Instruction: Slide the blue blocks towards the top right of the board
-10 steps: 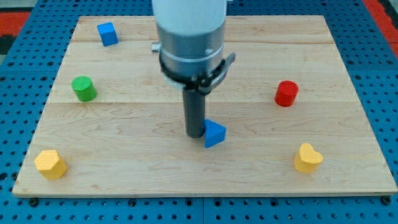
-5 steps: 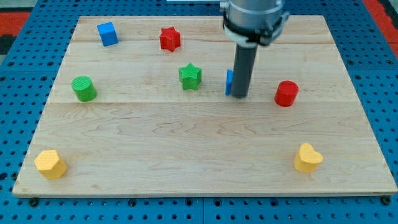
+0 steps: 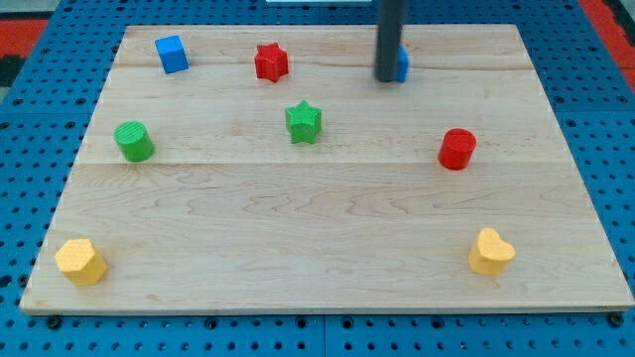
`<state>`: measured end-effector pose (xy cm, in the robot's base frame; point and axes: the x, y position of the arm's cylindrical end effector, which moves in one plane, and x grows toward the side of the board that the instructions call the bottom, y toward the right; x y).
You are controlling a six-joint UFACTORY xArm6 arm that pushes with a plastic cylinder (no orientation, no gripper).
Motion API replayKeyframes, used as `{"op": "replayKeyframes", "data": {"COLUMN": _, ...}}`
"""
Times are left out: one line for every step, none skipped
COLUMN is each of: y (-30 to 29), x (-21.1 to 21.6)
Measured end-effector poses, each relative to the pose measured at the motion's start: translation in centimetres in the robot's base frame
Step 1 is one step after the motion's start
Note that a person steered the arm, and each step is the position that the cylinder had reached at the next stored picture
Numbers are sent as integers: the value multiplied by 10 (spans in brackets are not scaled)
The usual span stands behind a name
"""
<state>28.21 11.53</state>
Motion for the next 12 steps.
{"op": "replayKeyframes", "data": {"y": 14, "x": -5}}
{"op": "replayKeyframes", "data": {"y": -52, "x": 17}}
{"op": "replayKeyframes", "data": {"y": -154, "x": 61}}
{"op": "replayKeyframes", "data": {"y": -266, "x": 68}}
{"op": "replayKeyframes", "data": {"y": -352, "x": 20}}
{"op": "replayKeyframes", "data": {"y": -399, "x": -18}}
{"op": "replayKeyframes", "data": {"y": -314, "x": -32}}
{"op": "replayKeyframes", "data": {"y": -211, "x": -32}}
{"op": "replayKeyframes", "data": {"y": -136, "x": -32}}
{"op": "replayKeyframes", "data": {"y": -91, "x": -35}}
{"op": "replayKeyframes", "data": {"y": -189, "x": -39}}
{"op": "replayKeyframes", "data": {"y": -149, "x": -84}}
